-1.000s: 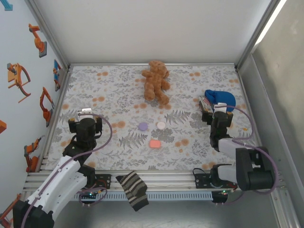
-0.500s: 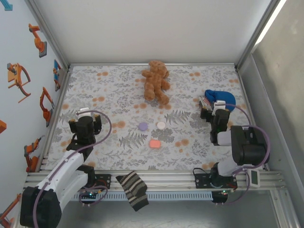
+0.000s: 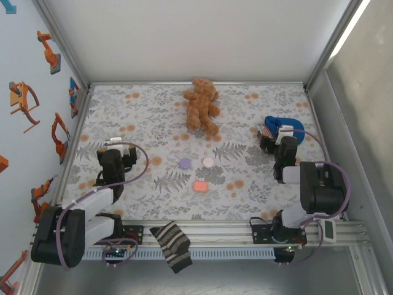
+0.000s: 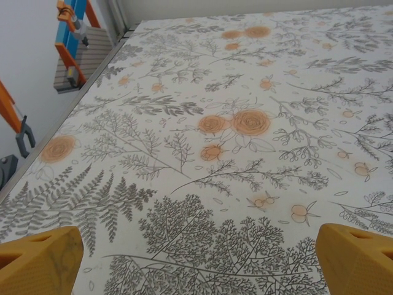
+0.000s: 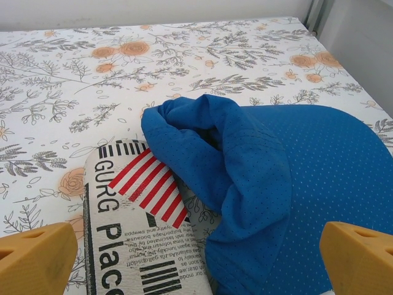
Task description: Insert wireless bluetooth earbuds into charging case
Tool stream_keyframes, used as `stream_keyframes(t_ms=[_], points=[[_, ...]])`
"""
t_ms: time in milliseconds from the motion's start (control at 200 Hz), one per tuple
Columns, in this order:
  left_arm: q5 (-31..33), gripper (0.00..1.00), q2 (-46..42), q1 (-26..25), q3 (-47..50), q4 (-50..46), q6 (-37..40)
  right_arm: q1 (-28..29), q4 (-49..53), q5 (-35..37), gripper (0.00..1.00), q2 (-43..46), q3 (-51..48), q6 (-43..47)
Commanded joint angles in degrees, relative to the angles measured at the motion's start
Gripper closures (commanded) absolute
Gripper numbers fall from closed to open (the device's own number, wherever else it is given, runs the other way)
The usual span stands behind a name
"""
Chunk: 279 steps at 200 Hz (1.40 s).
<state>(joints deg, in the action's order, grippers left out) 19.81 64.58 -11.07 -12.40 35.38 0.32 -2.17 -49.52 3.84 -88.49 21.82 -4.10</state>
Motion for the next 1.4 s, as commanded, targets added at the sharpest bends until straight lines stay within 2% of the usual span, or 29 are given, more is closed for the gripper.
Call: stream_keyframes(t_ms=[0, 190, 446, 496, 566, 651, 701, 756, 1392], points=[[-5.26, 0.04, 3.08, 0.69, 0.64, 11.67, 2.71, -0.24, -0.05, -0.17, 0.0, 0.14, 0.43, -0.6], [-11.6, 0.04, 10.96, 2.4, 0.48, 21.53, 3.71, -0.29, -0.05, -0.23, 0.0, 0.16, 0.48, -0.68], [-12.05, 0.04, 28.26, 3.51, 1.8, 43.89, 4.52, -0.28, -0.13, -0.23, 0.0, 0.14, 0.4, -0.62], [-11.2, 0.04, 26.18, 3.53, 1.41, 40.54, 3.79, -0.25, -0.14, -0.23, 0.0, 0.16, 0.43, -0.6], [-11.32, 0.04, 23.6, 3.71, -2.45, 28.37, 3.44, -0.28, -0.12, -0.23, 0.0, 0.14, 0.49, -0.63], [-11.82, 0.04, 24.14, 6.42, -8.86, 17.81, 0.19, -0.24, -0.14, -0.23, 0.0, 0.11, 0.48, -0.68], [-16.65, 0.04, 23.38, 9.8, -11.64, 10.72, -2.4, -0.27, -0.12, -0.23, 0.0, 0.08, 0.49, -0.6], [-18.74, 0.04, 23.89, 11.07, -10.97, 12.88, -3.27, -0.27, -0.14, -0.23, 0.0, 0.1, 0.49, -0.64], [-16.83, 0.04, 23.84, 10.1, -11.19, 12.26, -2.6, -0.09, -0.06, 0.03, 0.0, 0.13, 0.5, -0.43]])
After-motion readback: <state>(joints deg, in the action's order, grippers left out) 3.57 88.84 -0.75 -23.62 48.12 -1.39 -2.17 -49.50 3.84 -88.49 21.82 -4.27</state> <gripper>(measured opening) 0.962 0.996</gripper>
